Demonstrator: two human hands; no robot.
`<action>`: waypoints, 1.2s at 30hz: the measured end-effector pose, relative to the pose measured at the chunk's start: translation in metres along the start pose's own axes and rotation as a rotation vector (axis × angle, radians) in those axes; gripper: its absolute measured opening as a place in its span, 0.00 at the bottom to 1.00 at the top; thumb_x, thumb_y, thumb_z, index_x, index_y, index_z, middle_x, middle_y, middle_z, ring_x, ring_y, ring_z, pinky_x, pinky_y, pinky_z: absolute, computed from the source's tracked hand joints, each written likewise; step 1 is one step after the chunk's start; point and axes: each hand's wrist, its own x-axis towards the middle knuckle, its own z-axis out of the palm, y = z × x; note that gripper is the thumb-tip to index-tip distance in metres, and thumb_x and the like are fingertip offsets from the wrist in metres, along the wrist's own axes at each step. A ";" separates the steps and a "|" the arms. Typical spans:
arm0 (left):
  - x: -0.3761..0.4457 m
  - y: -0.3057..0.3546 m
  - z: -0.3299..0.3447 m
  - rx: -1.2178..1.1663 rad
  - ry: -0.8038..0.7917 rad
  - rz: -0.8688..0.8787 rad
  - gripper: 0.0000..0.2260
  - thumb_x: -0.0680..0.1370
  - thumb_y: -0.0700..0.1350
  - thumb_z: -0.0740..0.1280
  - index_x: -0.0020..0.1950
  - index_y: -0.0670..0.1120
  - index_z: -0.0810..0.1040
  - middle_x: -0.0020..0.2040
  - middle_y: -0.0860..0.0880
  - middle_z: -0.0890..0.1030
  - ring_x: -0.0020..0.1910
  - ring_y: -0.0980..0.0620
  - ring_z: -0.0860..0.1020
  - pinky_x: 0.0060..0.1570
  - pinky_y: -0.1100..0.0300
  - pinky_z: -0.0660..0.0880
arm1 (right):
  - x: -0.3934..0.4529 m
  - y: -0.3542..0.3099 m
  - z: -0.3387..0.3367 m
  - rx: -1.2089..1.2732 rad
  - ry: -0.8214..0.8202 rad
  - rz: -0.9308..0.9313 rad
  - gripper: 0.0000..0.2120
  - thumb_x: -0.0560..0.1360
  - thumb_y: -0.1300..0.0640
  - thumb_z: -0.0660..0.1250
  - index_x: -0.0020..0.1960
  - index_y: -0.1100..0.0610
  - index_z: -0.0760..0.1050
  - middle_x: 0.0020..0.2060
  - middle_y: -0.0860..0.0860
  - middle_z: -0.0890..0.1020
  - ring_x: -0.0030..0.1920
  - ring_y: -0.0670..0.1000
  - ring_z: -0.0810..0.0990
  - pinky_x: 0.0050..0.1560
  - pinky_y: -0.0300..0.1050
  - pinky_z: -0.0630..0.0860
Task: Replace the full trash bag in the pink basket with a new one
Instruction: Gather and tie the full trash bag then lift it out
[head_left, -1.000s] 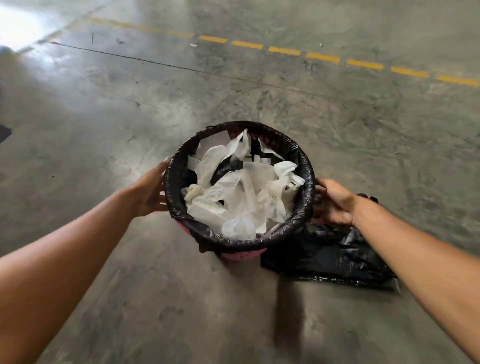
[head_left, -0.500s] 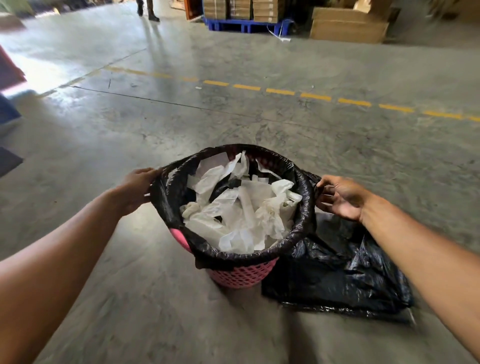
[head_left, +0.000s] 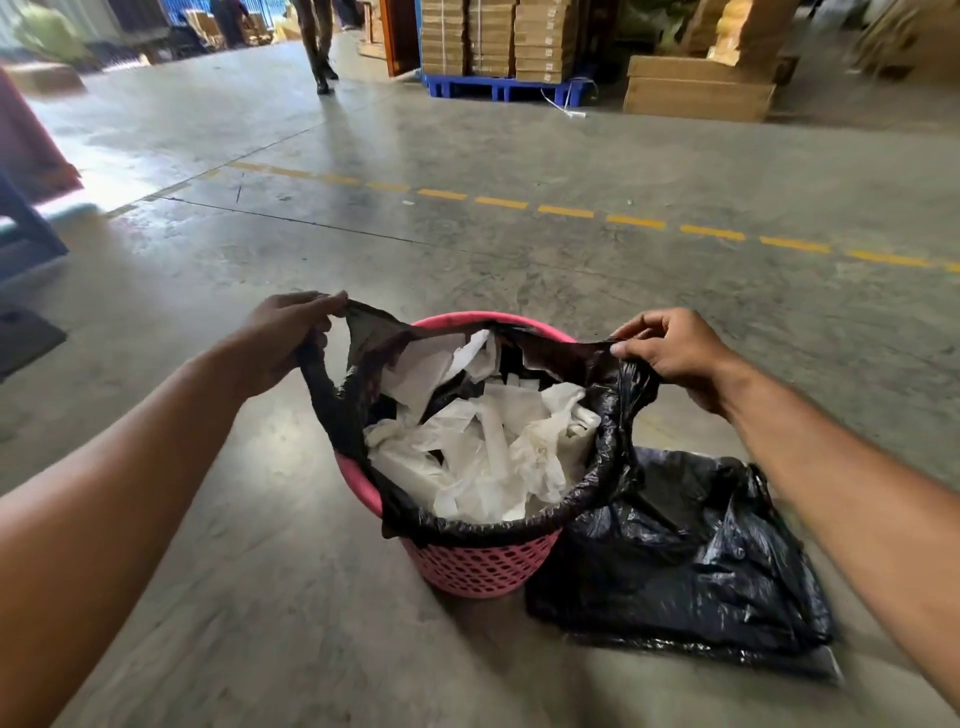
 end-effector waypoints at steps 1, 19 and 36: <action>-0.003 0.005 -0.003 -0.017 -0.020 0.019 0.12 0.75 0.52 0.72 0.43 0.44 0.79 0.27 0.54 0.68 0.26 0.54 0.66 0.30 0.60 0.64 | -0.004 -0.004 -0.005 0.079 -0.049 0.016 0.05 0.76 0.65 0.70 0.48 0.58 0.82 0.37 0.54 0.81 0.33 0.49 0.78 0.36 0.42 0.75; -0.105 -0.055 -0.032 0.271 -0.156 -0.126 0.12 0.80 0.34 0.65 0.64 0.35 0.76 0.60 0.33 0.81 0.43 0.48 0.87 0.38 0.64 0.81 | -0.127 0.043 0.001 0.287 -0.340 0.480 0.14 0.72 0.72 0.69 0.54 0.58 0.78 0.40 0.56 0.77 0.31 0.48 0.68 0.23 0.37 0.72; -0.053 0.053 0.012 0.126 -0.147 -0.176 0.08 0.79 0.44 0.62 0.44 0.45 0.78 0.31 0.50 0.78 0.41 0.47 0.80 0.41 0.57 0.74 | -0.058 -0.066 -0.005 0.083 -0.326 0.241 0.01 0.73 0.55 0.73 0.43 0.52 0.83 0.38 0.49 0.83 0.43 0.49 0.80 0.54 0.47 0.72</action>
